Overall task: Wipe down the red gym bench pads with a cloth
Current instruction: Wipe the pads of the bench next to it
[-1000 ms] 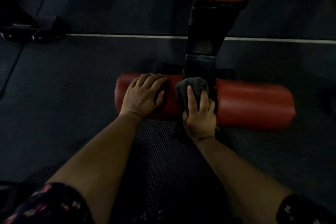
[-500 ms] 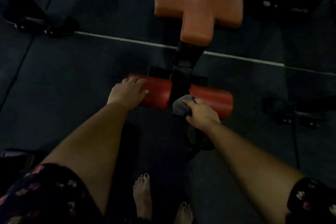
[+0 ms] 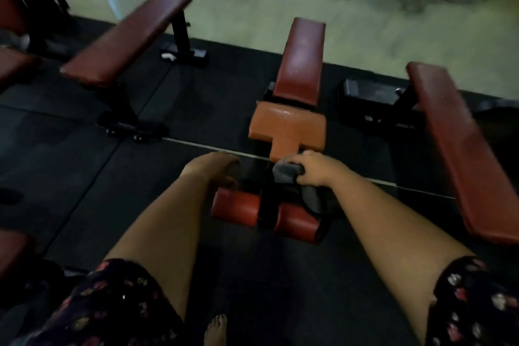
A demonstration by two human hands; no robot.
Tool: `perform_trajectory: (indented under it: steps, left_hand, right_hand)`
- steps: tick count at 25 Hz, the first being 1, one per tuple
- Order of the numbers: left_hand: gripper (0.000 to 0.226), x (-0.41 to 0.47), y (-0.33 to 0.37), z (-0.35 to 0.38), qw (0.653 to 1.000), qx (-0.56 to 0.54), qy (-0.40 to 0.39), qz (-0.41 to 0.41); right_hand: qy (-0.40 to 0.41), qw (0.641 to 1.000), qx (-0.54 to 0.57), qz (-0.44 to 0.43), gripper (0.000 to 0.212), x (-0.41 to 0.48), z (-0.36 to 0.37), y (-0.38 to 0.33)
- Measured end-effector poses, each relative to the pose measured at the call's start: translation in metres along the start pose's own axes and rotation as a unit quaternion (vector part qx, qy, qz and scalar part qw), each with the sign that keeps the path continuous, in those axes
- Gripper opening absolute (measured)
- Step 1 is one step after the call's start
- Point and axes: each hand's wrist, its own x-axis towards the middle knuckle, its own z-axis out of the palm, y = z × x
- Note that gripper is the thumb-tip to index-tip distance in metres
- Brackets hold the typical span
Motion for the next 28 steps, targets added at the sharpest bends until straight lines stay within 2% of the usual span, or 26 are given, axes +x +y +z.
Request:
perform_trajectory:
  steps: [4,8,12,15,17,18,20,21,22,24,26,28]
  left_hand:
    - [0.061,-0.052,0.029,-0.063,0.998,0.009,0.064,0.002]
    - [0.062,-0.092,0.053,-0.072,0.997,-0.008,0.077,0.013]
    - [0.061,-0.113,0.077,-0.057,0.997,-0.020,0.072,0.019]
    - [0.053,-0.121,0.106,-0.053,0.991,-0.073,0.106,0.028]
    - [0.045,-0.119,0.123,-0.052,0.981,-0.154,0.116,0.010]
    - [0.042,-0.120,0.132,-0.052,0.966,-0.230,0.117,-0.004]
    - [0.038,-0.126,0.152,-0.054,0.895,-0.433,0.105,-0.029]
    - [0.037,-0.131,0.162,-0.055,0.859,-0.501,0.099,-0.038]
    - [0.036,-0.133,0.166,-0.053,0.840,-0.533,0.096,-0.037]
    - [0.035,-0.137,0.172,-0.049,0.838,-0.536,0.101,-0.020]
    - [0.037,-0.134,0.166,-0.042,0.837,-0.536,0.115,0.005]
    - [0.018,-0.131,0.159,-0.040,0.815,-0.565,0.128,-0.007]
  right_hand:
    - [0.081,0.996,0.009,-0.029,0.062,-0.062,-0.060,-0.014]
    - [0.143,0.985,0.066,-0.067,0.054,-0.123,-0.072,-0.027]
    - [0.222,0.949,0.213,-0.068,0.046,-0.156,-0.055,-0.031]
    - [0.220,0.913,0.341,-0.040,0.039,-0.163,-0.050,-0.034]
    - [0.222,0.863,0.453,-0.020,0.032,-0.167,-0.053,-0.038]
    - [0.231,0.830,0.507,-0.011,0.028,-0.168,-0.054,-0.040]
    - [0.249,0.759,0.601,0.000,0.022,-0.172,-0.053,-0.046]
    - [0.245,0.723,0.646,0.002,0.018,-0.174,-0.050,-0.048]
    - [0.225,0.684,0.694,0.004,0.016,-0.175,-0.047,-0.051]
    - [0.163,0.606,0.778,0.019,0.021,-0.174,-0.038,-0.052]
    - [0.128,0.562,0.816,0.033,0.029,-0.176,-0.032,-0.055]
    - [0.104,0.530,0.841,0.028,0.039,-0.174,-0.031,-0.056]
